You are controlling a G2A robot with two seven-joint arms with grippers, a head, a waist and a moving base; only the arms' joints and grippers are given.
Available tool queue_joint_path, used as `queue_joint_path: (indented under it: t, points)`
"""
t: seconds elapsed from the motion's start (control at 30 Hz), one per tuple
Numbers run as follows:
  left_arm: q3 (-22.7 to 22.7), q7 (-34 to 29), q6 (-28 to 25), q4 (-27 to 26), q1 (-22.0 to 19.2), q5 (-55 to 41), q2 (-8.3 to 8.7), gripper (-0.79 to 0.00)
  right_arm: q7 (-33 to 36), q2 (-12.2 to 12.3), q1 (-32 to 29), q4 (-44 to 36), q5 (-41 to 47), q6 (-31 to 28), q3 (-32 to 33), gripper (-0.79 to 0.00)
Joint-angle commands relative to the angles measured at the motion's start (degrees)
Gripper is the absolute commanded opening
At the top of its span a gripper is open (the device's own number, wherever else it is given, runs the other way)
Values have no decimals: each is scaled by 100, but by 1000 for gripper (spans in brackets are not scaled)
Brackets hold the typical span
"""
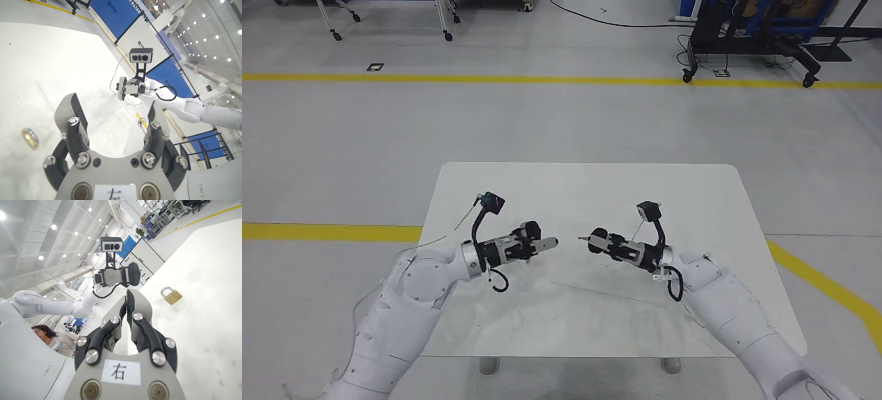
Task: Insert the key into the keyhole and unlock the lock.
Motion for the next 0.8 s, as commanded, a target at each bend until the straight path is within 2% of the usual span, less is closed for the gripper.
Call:
queue_joint_path:
  t: [0.0,0.27,0.33,0.47,0.53,0.63,0.77]
  points:
    - [-114,2,357,-397,163,736,54,0,-406,44,-156,-156,-431,0,268,-785]
    - [-126,-11,424,-481,191,847,62,0,-488,55,-211,-215,-541,0,321,-785]
    - [-162,198,688,-621,205,2001,99,0,-488,55,-211,-215,-541,0,321,-785]
    - [-350,603,1362,-1296,776,3492,181,0,-488,55,-211,-215,-541,0,321,-785]
    - [-475,640,1788,-1714,1142,4146,225,0,-488,55,-211,-215,-541,0,321,-785]
    - [-473,376,2113,-2125,1511,4820,264,0,-488,55,-211,-215,-541,0,321,-785]
    - [-69,68,2278,-2015,1385,5312,225,0,-488,55,-211,-215,-541,0,321,-785]
